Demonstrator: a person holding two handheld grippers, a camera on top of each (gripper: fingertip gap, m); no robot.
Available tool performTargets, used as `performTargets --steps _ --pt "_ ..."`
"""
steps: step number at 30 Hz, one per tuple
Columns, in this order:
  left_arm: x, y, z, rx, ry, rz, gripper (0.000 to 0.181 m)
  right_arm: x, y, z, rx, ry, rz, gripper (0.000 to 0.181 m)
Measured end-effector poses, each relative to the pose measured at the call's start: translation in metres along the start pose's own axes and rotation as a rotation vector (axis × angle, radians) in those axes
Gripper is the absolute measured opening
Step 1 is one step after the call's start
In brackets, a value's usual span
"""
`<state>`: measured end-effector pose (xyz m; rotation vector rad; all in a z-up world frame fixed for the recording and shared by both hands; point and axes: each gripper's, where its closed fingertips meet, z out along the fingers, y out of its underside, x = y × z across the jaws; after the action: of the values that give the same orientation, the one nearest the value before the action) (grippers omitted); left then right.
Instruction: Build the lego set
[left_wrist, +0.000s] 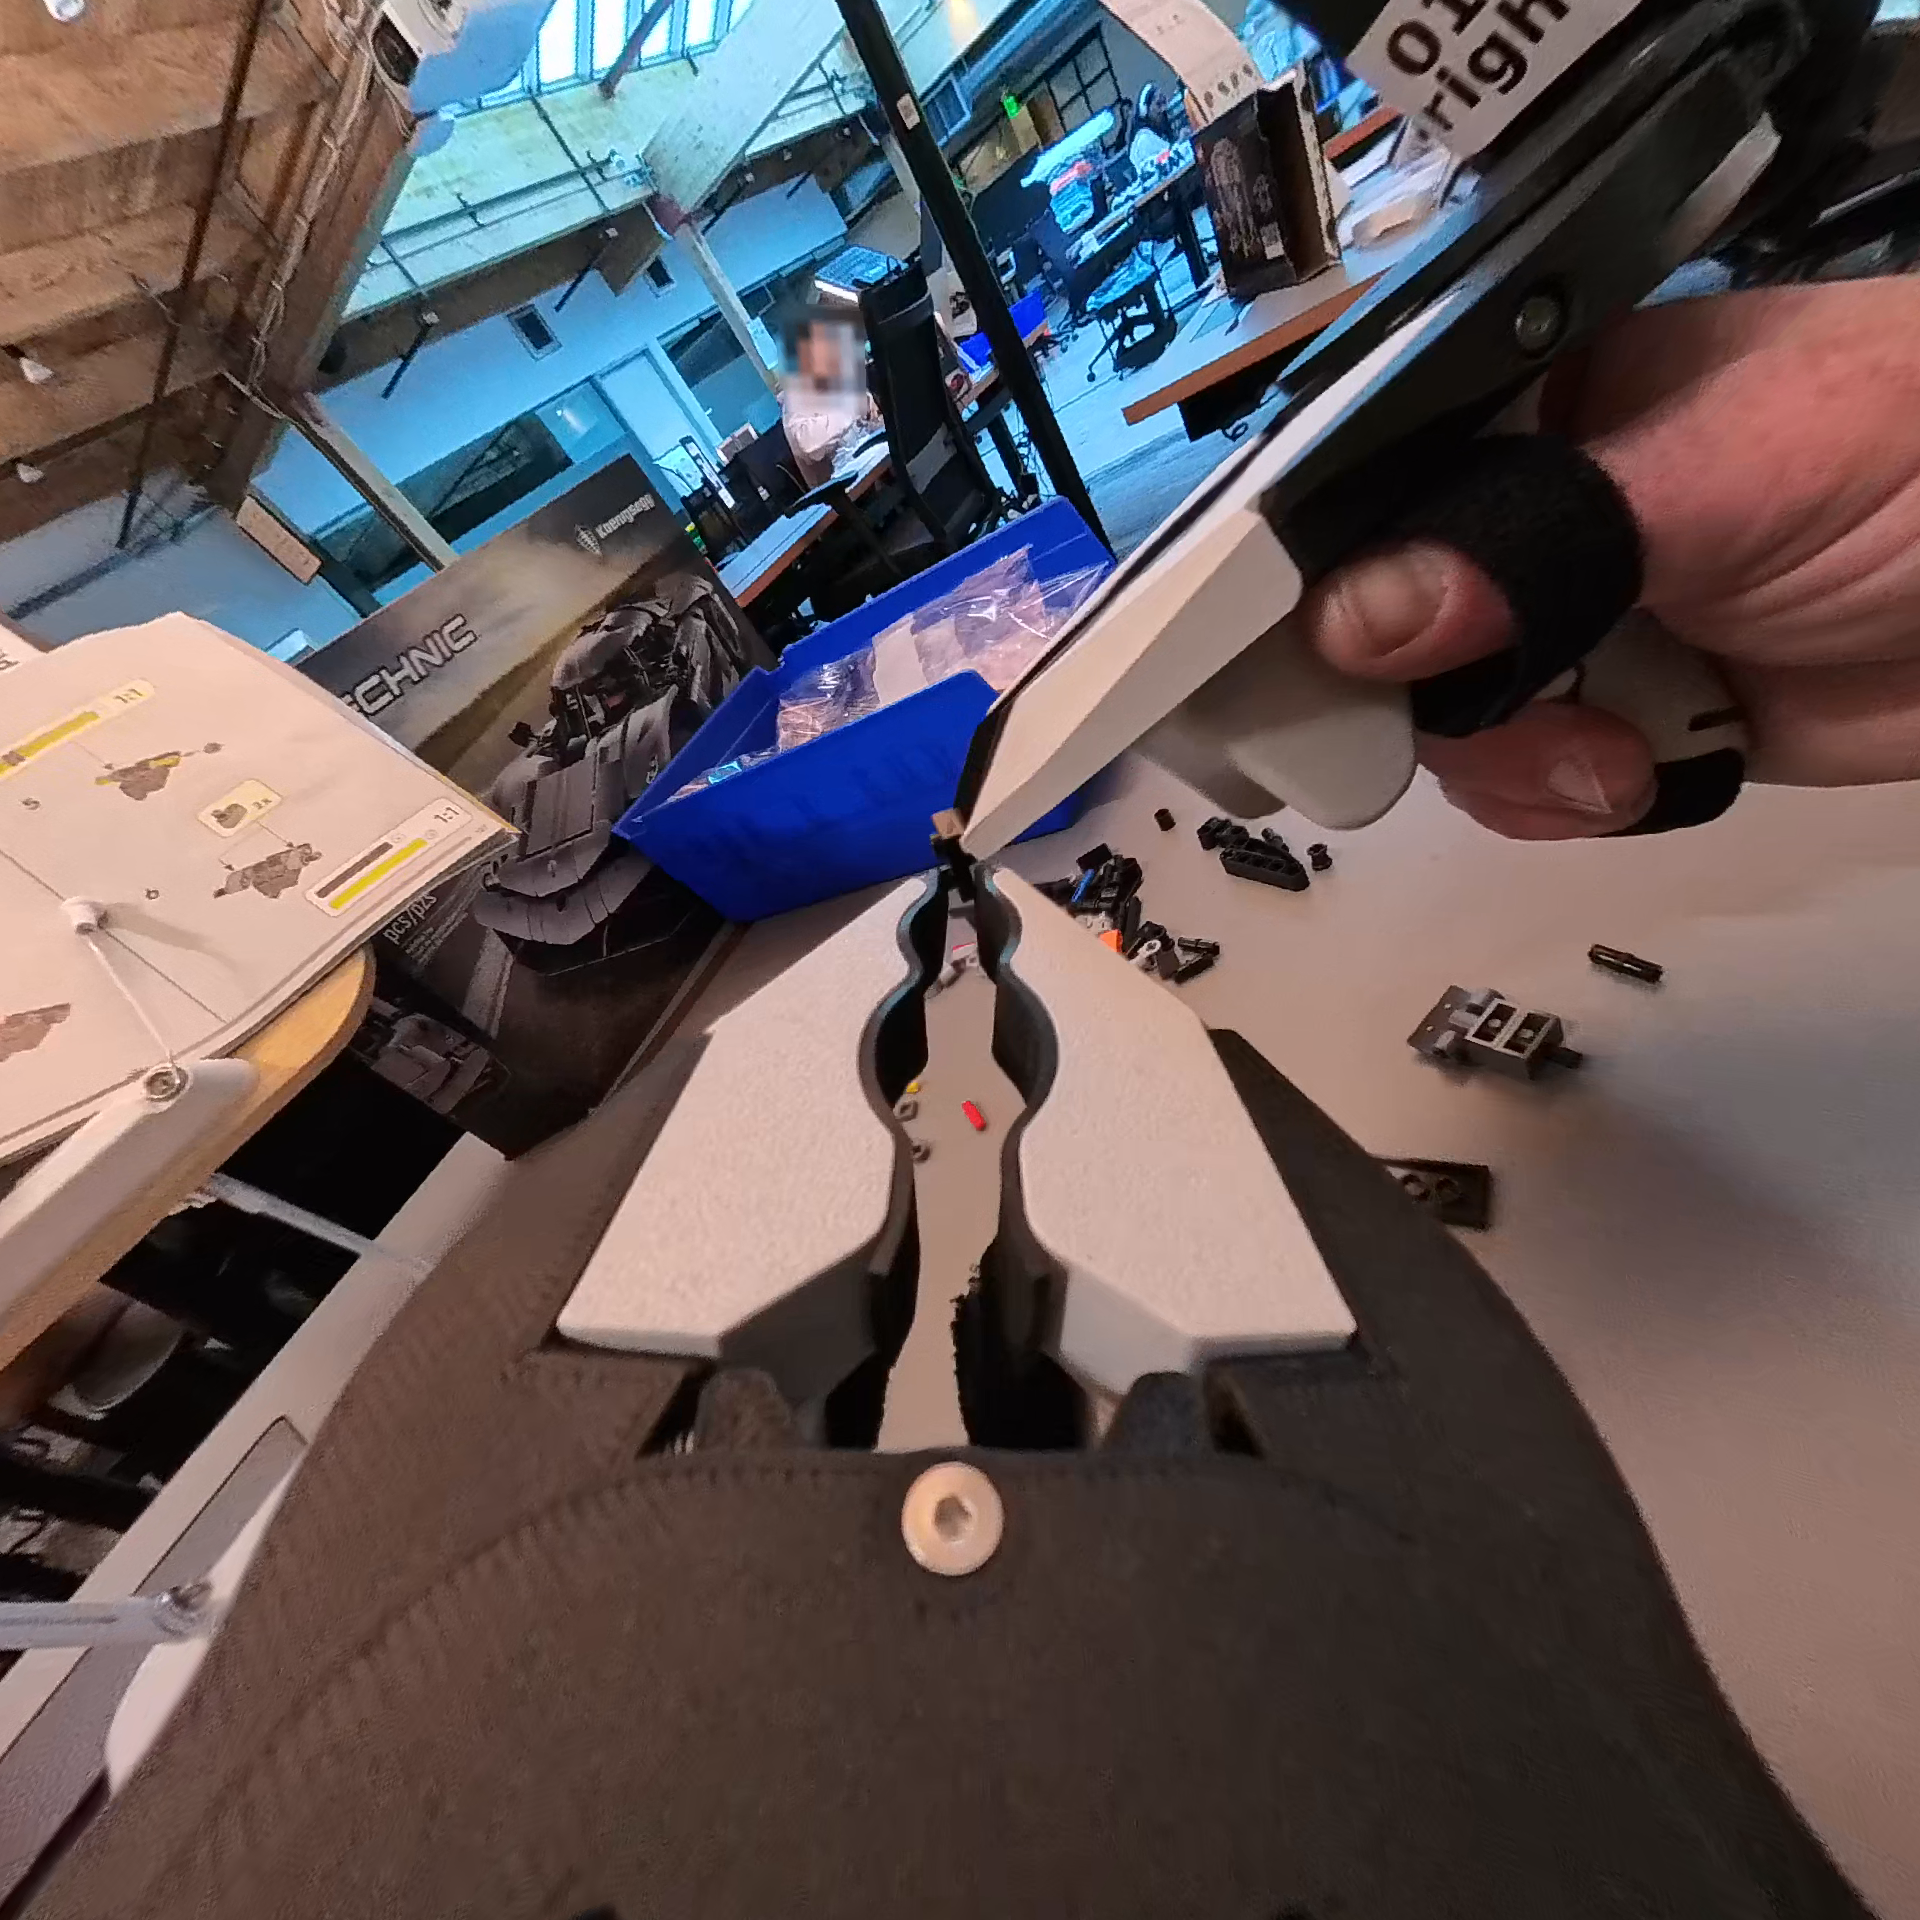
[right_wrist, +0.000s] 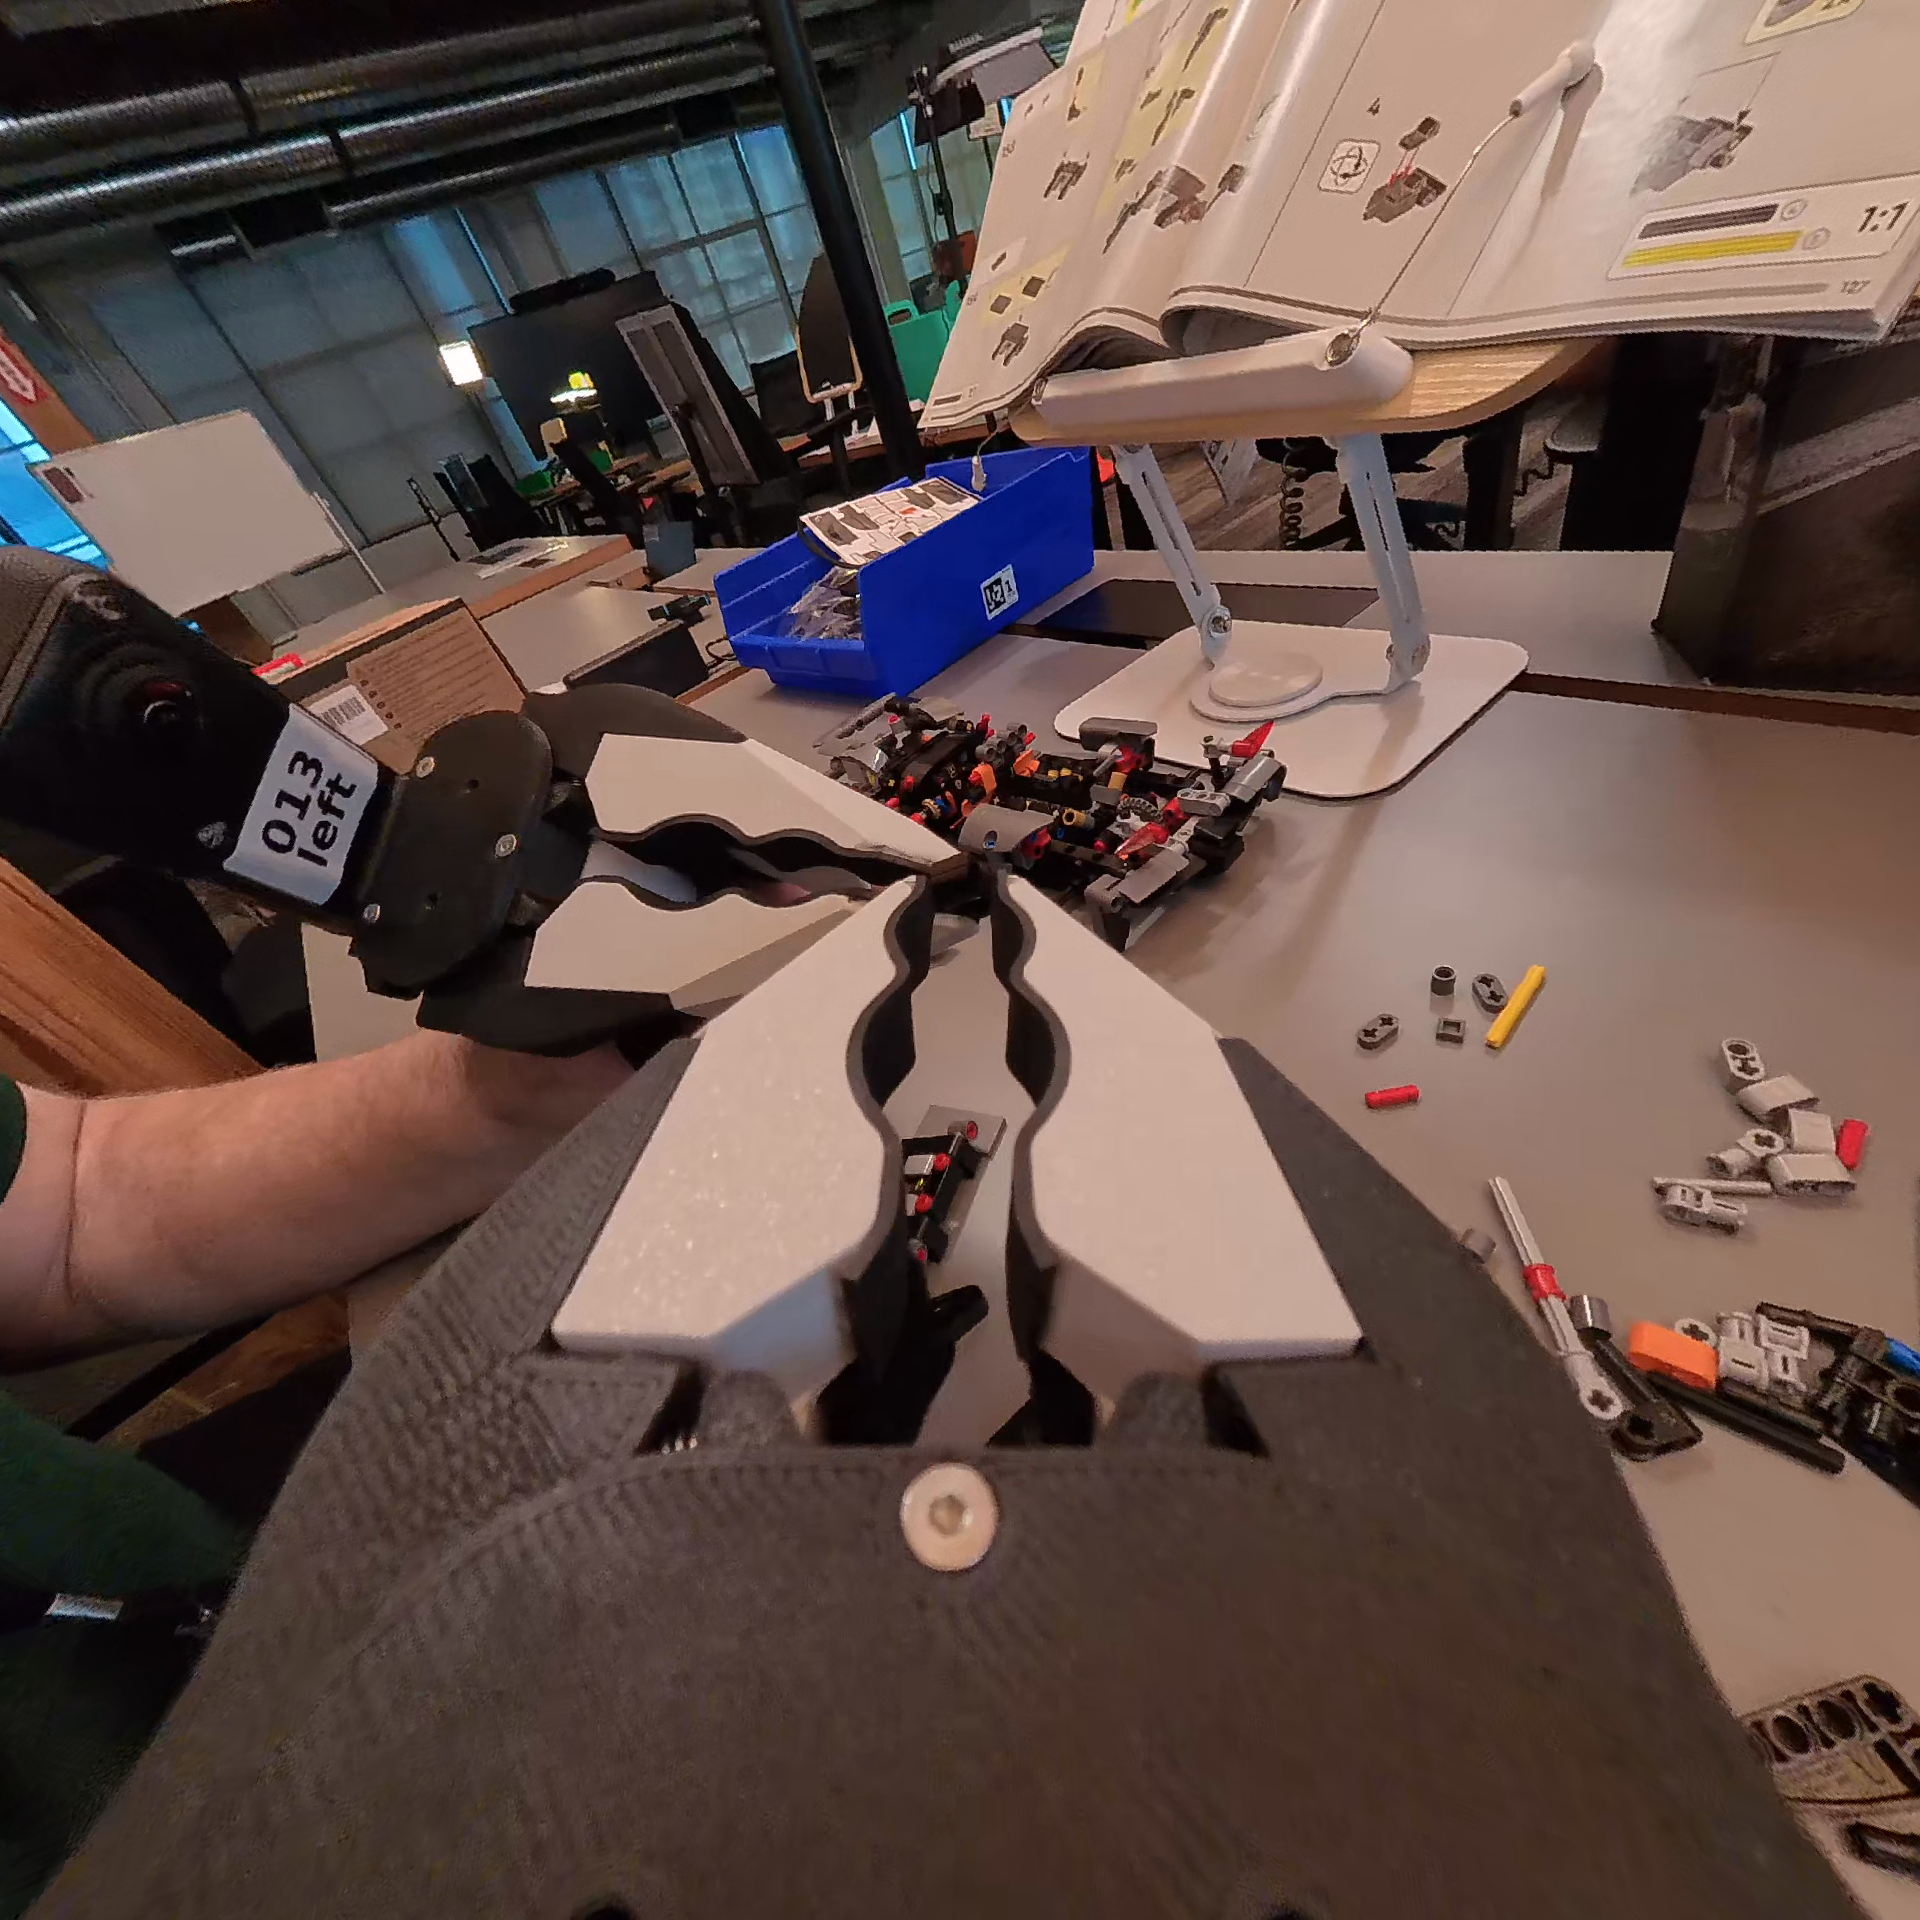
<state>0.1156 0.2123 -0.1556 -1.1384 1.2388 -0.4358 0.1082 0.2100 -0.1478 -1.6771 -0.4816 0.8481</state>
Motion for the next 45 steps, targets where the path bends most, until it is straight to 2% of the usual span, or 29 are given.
performTargets --steps 7,20,38,42,45 --pt "0.0 -0.001 0.0 0.026 0.027 -0.052 0.003 -0.001 -0.002 -0.001 -0.001 -0.022 -0.02 0.007" --pt "0.007 -0.004 0.001 0.043 0.061 -0.042 0.005 0.002 -0.006 -0.01 0.078 -0.13 0.159 0.006" --pt "0.017 -0.003 0.005 0.031 0.097 -0.04 0.007 0.005 0.007 -0.013 -0.004 -0.067 0.087 0.007" --pt "0.024 0.003 0.008 0.012 0.139 -0.036 0.013 0.007 0.007 -0.021 -0.004 -0.052 0.085 0.007" --pt "0.041 0.015 0.011 -0.046 0.262 -0.07 0.02 0.01 0.01 -0.034 -0.016 -0.021 0.08 0.007"
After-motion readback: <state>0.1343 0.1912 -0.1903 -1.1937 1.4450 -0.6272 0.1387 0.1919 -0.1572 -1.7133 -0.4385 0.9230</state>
